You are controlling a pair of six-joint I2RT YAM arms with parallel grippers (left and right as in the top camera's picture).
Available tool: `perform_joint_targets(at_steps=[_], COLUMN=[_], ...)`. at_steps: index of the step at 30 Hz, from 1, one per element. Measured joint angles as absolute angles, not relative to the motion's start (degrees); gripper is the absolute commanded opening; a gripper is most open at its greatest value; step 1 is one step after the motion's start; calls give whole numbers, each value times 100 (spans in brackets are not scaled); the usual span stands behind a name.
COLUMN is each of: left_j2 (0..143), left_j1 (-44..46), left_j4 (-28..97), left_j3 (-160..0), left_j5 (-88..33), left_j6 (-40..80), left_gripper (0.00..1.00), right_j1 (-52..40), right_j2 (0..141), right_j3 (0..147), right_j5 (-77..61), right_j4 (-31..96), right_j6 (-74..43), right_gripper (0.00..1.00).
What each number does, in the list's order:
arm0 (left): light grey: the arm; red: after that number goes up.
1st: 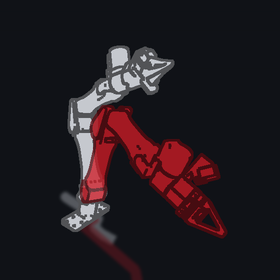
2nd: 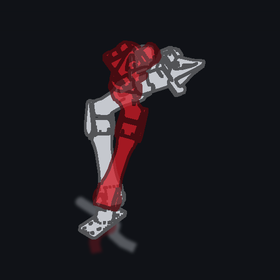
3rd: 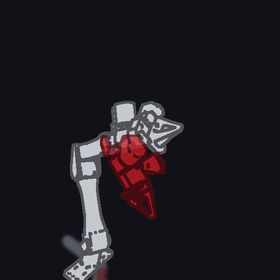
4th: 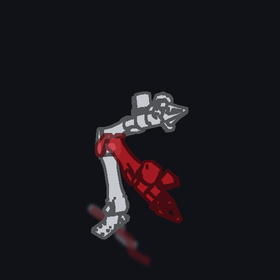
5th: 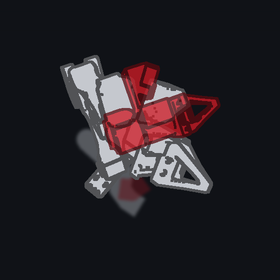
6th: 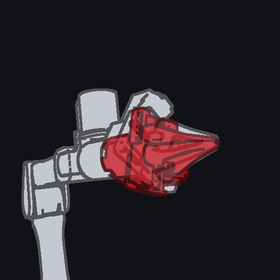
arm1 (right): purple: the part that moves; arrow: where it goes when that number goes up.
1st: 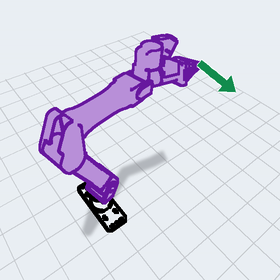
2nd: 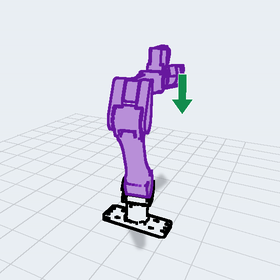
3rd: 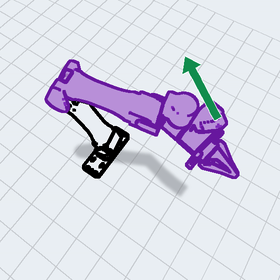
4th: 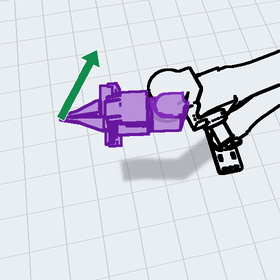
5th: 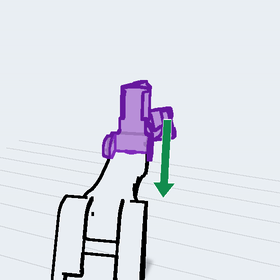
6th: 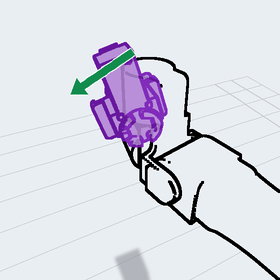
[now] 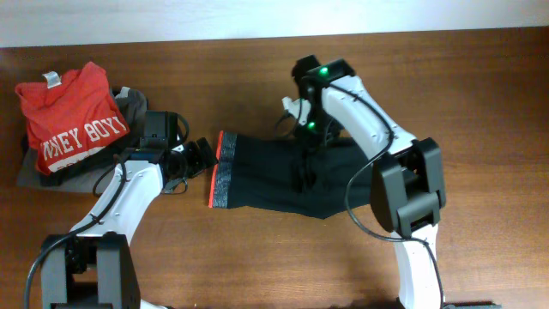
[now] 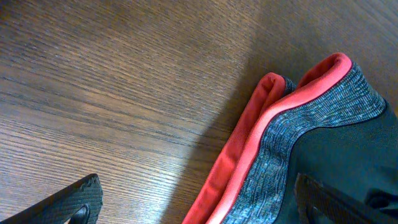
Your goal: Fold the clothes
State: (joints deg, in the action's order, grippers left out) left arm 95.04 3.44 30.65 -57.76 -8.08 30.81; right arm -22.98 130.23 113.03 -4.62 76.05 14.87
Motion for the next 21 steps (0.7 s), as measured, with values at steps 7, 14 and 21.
perform_joint_targets(at_steps=[7, 14, 21], left_j2=[9504, 9504, 9504], left_j1=[344, 344, 344], left_j4=[3068, 3068, 3070], left_j3=[-5776, -5776, -5776], left_j5=[-808, -808, -810], left_j6=[3081, 3081, 2735], left_gripper=[99, 99, 99], right_j1=[-2493, -2075, -965], right_j2=[12980, 12359, 11699], right_j3=[11303, 11303, 11362], right_j5=[-276, 849, 816], right_j4=[7752, 7909, 8565], right_j6=[1210, -71, -757], right_gripper=[41, 55, 64])
